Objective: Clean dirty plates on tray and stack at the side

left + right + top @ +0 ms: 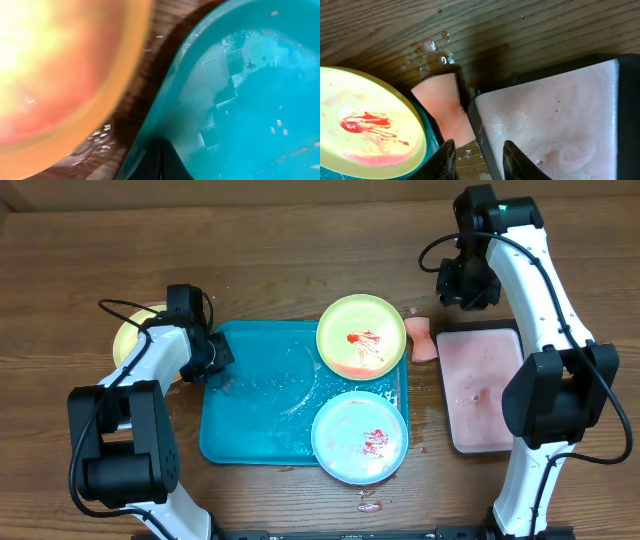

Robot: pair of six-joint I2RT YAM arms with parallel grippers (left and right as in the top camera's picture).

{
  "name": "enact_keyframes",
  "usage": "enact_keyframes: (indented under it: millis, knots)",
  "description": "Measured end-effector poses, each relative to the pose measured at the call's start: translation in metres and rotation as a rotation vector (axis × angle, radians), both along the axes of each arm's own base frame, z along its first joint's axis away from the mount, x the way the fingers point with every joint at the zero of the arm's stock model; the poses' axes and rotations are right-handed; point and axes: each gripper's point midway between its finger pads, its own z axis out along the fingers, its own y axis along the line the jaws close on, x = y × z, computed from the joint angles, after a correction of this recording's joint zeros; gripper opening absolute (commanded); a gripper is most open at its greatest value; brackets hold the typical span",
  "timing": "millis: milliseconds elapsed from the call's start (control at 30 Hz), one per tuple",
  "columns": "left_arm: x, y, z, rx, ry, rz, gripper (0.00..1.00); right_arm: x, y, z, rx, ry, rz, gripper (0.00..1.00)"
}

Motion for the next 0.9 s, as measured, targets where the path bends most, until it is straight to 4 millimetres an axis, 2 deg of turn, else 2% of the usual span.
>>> enact_keyframes:
  millis: [333,500,800,900]
  knots:
    - [-0.008,0.014,0.000,0.074,0.034,0.079,0.04,0.004,0.001,0.000,0.002,-0.017,0.007,0.45]
    - [-0.008,0.016,0.000,0.080,0.035,0.088,0.04,0.012,0.011,0.001,0.060,-0.050,0.048,0.44]
    - [-0.010,0.015,0.000,0.080,0.044,0.088,0.05,0.012,0.030,0.002,0.164,-0.052,0.111,0.41]
    - [-0.011,0.015,0.000,0.079,0.047,0.088,0.05,0.007,0.036,-0.008,0.185,-0.030,0.149,0.41]
